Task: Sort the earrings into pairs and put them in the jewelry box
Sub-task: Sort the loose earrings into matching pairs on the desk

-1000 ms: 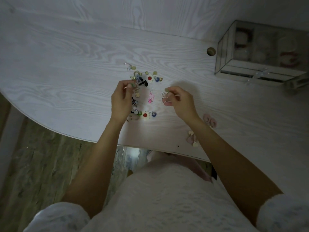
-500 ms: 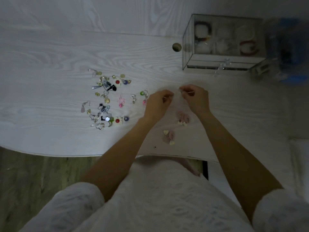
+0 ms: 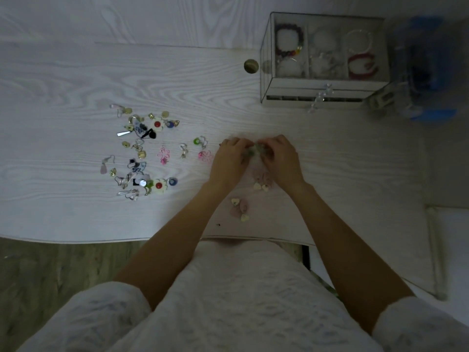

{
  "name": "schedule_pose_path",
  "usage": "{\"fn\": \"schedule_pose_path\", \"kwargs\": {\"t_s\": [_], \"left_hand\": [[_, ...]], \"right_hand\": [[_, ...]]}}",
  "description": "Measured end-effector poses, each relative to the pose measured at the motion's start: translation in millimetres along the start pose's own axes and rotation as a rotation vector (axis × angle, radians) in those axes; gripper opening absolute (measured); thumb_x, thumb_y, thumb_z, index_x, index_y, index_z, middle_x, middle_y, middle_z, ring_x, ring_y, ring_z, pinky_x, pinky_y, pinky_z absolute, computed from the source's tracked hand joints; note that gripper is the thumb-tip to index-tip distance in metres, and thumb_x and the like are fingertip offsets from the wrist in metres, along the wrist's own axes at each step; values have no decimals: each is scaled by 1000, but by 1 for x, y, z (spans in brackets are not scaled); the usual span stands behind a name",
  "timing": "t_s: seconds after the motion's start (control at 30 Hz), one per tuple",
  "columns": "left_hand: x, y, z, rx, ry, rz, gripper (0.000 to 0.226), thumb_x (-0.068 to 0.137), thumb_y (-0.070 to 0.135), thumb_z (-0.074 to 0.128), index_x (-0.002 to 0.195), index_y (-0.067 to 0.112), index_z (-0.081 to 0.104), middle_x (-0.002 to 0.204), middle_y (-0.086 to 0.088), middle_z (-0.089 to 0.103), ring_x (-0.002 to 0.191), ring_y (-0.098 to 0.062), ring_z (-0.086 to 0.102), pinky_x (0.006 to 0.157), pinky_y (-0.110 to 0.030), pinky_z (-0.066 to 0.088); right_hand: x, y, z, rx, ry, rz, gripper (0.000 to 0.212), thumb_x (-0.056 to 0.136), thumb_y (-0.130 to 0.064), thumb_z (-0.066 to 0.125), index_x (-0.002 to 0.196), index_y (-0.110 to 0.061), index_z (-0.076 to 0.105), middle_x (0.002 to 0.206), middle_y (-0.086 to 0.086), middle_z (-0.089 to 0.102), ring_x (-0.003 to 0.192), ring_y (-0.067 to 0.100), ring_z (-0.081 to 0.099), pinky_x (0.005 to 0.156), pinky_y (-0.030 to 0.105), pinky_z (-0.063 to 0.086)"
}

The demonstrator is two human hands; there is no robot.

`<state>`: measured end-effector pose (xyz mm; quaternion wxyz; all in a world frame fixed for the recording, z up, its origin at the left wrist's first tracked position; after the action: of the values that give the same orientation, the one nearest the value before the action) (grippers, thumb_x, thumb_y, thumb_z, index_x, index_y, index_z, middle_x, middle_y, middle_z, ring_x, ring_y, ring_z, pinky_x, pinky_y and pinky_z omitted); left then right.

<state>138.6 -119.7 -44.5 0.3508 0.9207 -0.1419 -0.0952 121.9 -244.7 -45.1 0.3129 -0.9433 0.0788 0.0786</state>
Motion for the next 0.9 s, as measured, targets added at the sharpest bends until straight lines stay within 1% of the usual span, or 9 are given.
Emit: {"fn": "schedule_pose_path", "kwargs": {"t_s": [0.1,0.17,0.3,0.47,0.67,0.73,0.8,0.87,0.9], "left_hand": [[-8,-7,-4,-10,7,-28,23,82,8,61,104,7,64,98,-15,64,91,-31,57,76,-32,42],[-18,-15,-9,-7,22,-50,21,83,14,63,103,8,63,96,-13,65,87,-29,60,72,-31,44],[-44,-32,-16,-17,60,-113,23,81,15,67,102,8,63,94,-12,66,83,-27,62,70,-31,47],[-57,-39,-17,-77,82,-171,21,77,12,69,98,11,65,94,-6,68,86,-20,62,71,-17,39],[-62,-38,-18,-134,89,-149,29,74,10,72,102,7,65,100,-11,65,89,-24,61,77,-29,47],[-65,-39,-23,-158,96,-143,29,75,8,70,104,8,65,104,-9,64,91,-22,60,79,-29,48],[-68,-43,-34,-186,114,-142,29,77,6,68,105,9,64,106,-8,63,89,-19,59,81,-25,47],[-68,-51,-52,-179,164,-134,27,80,7,67,106,10,64,105,-7,63,87,-16,57,79,-22,44],[-67,-57,-63,-161,196,-144,26,81,9,66,106,11,64,105,-6,64,88,-16,57,78,-23,44]], "right_hand": [[-3,-12,9,-18,-63,-38,25,83,-5,59,107,-7,66,102,16,59,89,26,56,70,15,31],[-5,-22,15,-42,-98,-91,22,82,-5,59,103,-6,67,99,16,60,89,26,57,70,17,31],[-11,-38,27,-89,-162,-186,15,82,-6,60,94,-5,68,95,15,62,87,31,59,72,31,42],[-20,-45,35,-80,-224,-197,16,82,-6,62,96,-6,68,93,14,63,84,29,59,73,32,44],[-23,-44,34,-92,-251,-166,16,80,-5,64,95,-6,68,92,14,64,85,28,61,71,26,40],[-22,-45,32,-95,-243,-159,16,80,-5,62,95,-7,69,92,13,65,85,26,61,73,27,43],[-20,-47,25,-80,-194,-156,16,81,-4,60,94,-9,69,91,12,65,83,25,61,74,30,46],[-13,-52,16,-54,-134,-155,17,82,-3,59,94,-9,69,91,11,65,82,22,60,74,31,48],[-8,-56,14,-44,-116,-164,17,82,-3,59,95,-9,68,92,10,64,81,21,60,74,30,48]]}}
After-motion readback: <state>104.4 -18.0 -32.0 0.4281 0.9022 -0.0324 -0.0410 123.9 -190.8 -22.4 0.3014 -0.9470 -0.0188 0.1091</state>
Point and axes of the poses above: each hand's wrist, its own x-axis towards the middle knuckle, its own z-axis out of the palm, y = z × x, the point moved 6 cm from there along x, towards the middle knuckle
